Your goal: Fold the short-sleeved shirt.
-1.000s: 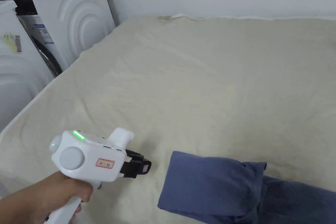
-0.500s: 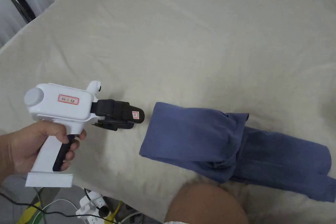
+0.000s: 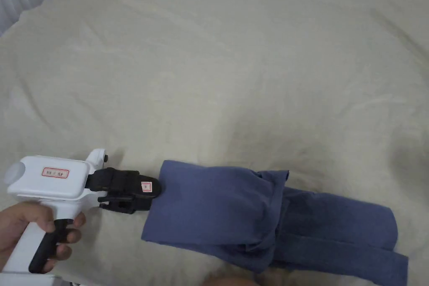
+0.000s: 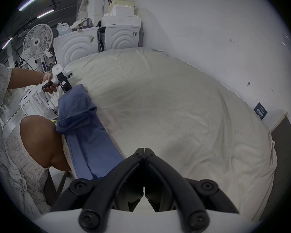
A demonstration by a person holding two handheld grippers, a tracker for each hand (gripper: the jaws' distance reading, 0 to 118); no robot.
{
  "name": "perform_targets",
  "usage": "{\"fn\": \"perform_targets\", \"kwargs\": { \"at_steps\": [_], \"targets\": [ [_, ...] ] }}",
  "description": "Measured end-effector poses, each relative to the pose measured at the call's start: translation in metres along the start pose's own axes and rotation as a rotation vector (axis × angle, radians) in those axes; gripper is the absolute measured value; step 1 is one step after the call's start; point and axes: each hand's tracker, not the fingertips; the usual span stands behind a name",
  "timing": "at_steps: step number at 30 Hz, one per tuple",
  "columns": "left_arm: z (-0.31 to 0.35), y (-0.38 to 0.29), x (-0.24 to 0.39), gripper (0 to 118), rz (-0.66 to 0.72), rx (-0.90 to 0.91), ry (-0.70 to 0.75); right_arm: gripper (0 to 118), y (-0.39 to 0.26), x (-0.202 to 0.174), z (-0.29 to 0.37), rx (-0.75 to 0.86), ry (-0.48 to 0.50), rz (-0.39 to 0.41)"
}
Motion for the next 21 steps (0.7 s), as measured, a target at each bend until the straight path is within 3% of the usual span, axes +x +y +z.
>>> {"fn": "perform_targets", "kwargs": {
  "at_steps": [9,13,14,16,17,19,21],
  "targets": [
    [-0.063,0.02,0.008,72,-0.05,-0.086,-0.067,0,0.003,0.001,-0.015,-0.008,0.01,-0.003],
    [-0.069,0.012,0.024,71,-0.116,-0.086,0.002,0,0.002,0.001,-0.012,0.003,0.012,-0.005],
    [-0.067,0.011,0.026,67,-0.12,-0.083,0.024,0,0.001,0.001,-0.011,0.005,0.012,-0.008],
    [-0.06,0.01,0.028,34,-0.145,-0.063,0.14,0,-0.002,0.001,-0.009,0.008,0.012,-0.01],
    [-0.058,0.008,0.028,26,-0.166,-0.06,0.206,0,-0.004,0.001,-0.008,0.008,0.012,-0.011],
    [-0.053,0.007,0.028,24,-0.138,-0.067,0.174,0,-0.007,0.001,-0.006,0.01,0.009,-0.015],
    [-0.054,0.004,0.038,20,-0.195,-0.042,0.247,0,-0.009,0.001,-0.003,0.017,0.009,-0.019]
  ]
}}
